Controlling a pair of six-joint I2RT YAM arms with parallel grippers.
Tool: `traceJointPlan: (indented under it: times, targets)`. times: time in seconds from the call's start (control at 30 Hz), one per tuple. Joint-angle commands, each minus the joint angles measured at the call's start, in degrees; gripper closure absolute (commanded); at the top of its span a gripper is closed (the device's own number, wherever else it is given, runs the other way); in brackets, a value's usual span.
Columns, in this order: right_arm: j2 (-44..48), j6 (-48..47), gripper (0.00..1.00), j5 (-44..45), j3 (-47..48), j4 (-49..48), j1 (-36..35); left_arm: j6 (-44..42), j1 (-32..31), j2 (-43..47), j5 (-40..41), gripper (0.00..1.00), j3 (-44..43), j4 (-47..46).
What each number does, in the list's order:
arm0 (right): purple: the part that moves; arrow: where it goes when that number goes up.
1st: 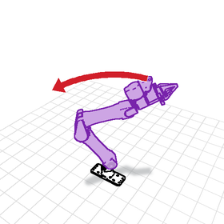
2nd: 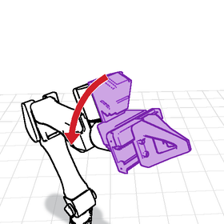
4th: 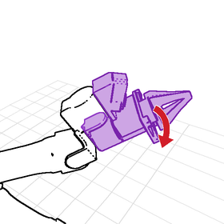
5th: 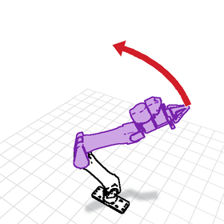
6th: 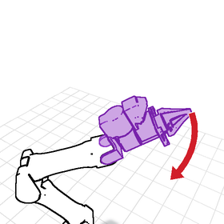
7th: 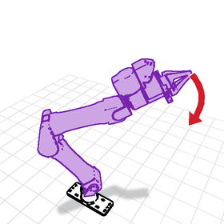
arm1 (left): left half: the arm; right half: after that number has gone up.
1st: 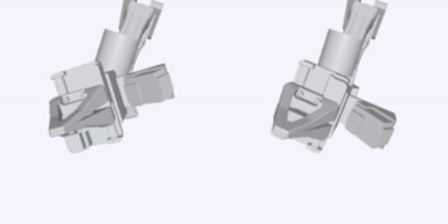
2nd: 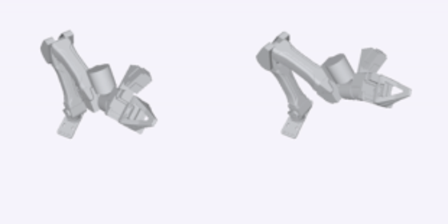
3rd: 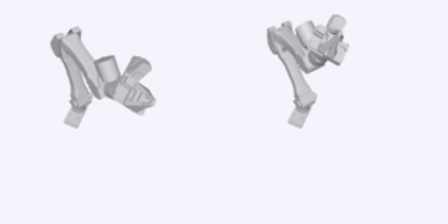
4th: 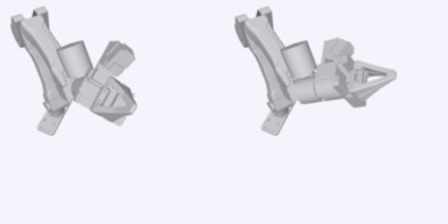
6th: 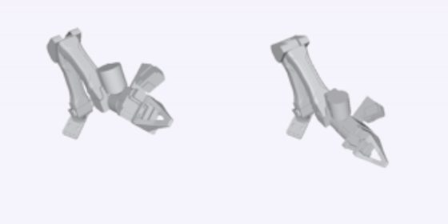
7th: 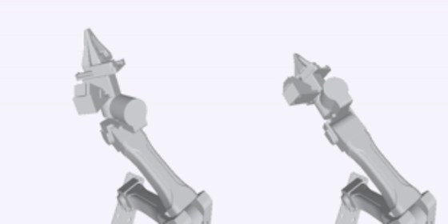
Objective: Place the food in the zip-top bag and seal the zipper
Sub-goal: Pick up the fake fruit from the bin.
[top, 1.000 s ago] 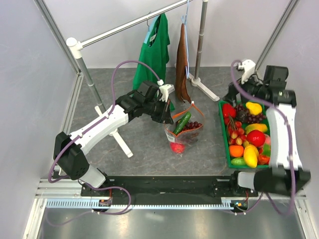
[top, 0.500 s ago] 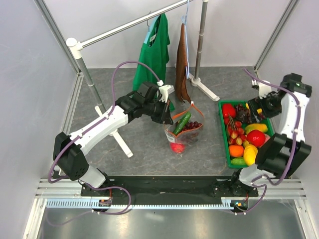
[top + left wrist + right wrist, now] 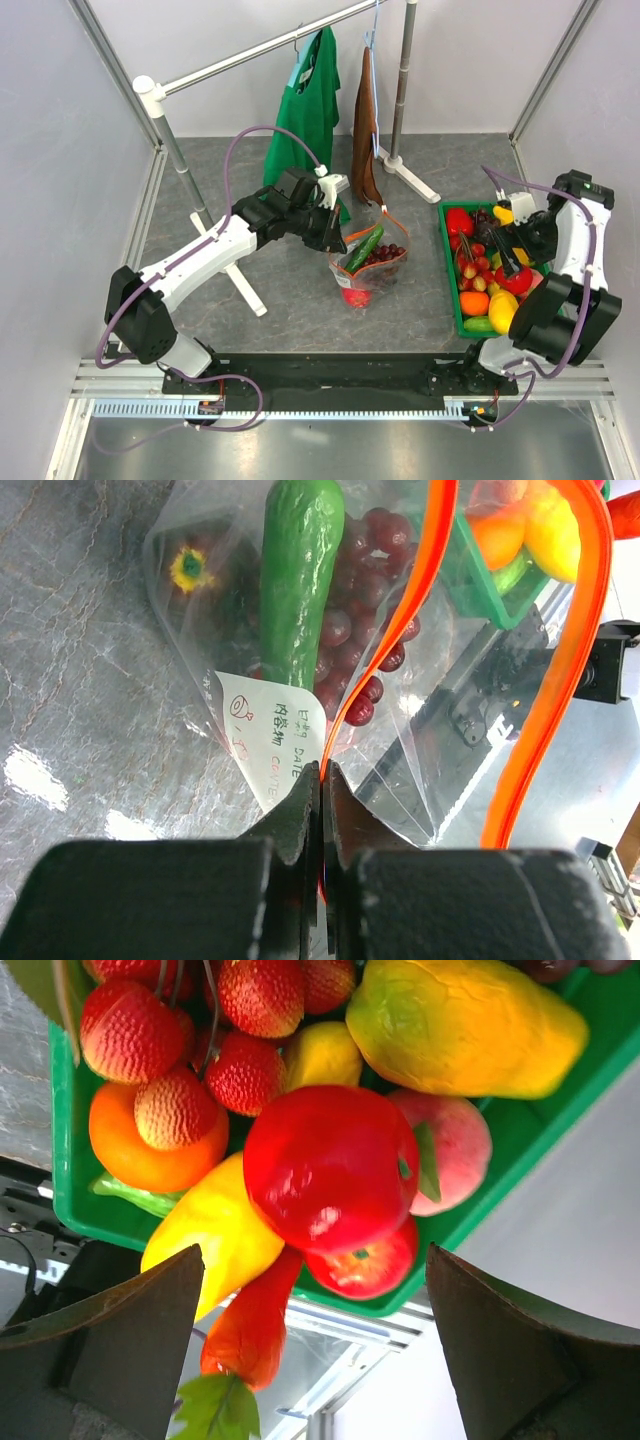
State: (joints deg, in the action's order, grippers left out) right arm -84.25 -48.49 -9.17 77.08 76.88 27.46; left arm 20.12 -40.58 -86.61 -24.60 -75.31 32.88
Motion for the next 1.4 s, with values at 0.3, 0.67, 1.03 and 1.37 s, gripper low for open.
traceJointPlan:
  times: [0.3, 0.67, 1.03, 1.37]
  targets:
    - [-3.91, 2.43, 0.02, 2.40, -7.11, -7.79, -2.67, 0.80, 0.50, 1.27, -1.59, 0.98, 1.48, -1.07]
    - [-4.43, 2.61, 0.02, 4.95, -9.31, -12.19, -3.64, 1.06, 0.76, 0.30, -2.47, 0.98, 1.22, -1.07]
    - [-1.18, 3.05, 0.25, 3.46, -4.75, -9.74, -3.73, 0.97, 0.85, 0.04, -2.56, 0.98, 1.39, -0.98]
    - [-1.88, 4.98, 0.37, -8.38, 9.73, -0.17, -3.73, 0.71, 0.85, 0.48, -2.73, 0.98, 1.74, -1.07]
